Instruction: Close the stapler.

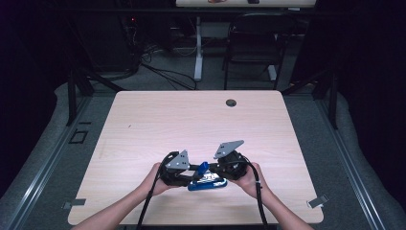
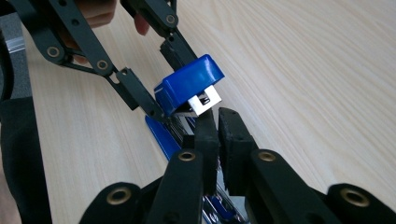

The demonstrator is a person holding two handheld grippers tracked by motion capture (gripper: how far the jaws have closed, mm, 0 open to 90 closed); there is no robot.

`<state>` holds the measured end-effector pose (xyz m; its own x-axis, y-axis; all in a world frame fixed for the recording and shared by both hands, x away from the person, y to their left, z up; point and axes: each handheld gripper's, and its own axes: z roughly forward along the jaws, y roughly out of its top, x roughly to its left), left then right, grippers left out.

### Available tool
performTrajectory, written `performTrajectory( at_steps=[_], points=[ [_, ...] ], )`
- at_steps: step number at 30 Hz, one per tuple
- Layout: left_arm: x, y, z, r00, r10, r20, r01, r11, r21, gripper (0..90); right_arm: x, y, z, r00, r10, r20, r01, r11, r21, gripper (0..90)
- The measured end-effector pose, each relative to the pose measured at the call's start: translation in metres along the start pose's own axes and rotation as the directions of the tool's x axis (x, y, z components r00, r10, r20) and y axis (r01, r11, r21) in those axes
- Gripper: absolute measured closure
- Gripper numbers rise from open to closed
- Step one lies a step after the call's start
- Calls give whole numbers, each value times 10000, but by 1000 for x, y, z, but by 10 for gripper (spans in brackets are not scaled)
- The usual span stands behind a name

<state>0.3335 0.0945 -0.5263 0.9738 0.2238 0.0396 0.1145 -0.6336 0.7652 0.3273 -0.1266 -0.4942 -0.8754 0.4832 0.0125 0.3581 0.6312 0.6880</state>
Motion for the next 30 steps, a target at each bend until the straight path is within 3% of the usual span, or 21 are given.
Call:
performTrajectory(
  at_steps=[7,12,17,20,25,30],
  points=[
    [0,8,11,9999,123,40,-125,9991,403,656,-12,-14,-12,9985,481,250,-486,9986,192,833],
    [-1,11,19,9998,210,32,-212,9979,618,656,-17,-19,-30,9952,825,519,-807,9961,-361,853],
    [-1,13,29,9994,355,34,-356,9957,861,655,-10,-13,-30,9971,656,379,-632,9962,-604,871],
    [-1,13,32,9993,362,47,-365,9948,951,654,-8,-11,-23,9981,455,416,-447,9988,-201,879],
    [-3,13,38,9990,452,-63,-442,9926,1128,649,-13,-16,-16,9969,671,405,-675,9977,64,890],
    [0,7,41,9995,197,256,-232,9895,1430,621,-13,-23,-4,9971,648,410,-675,9953,693,892]
  ],
)
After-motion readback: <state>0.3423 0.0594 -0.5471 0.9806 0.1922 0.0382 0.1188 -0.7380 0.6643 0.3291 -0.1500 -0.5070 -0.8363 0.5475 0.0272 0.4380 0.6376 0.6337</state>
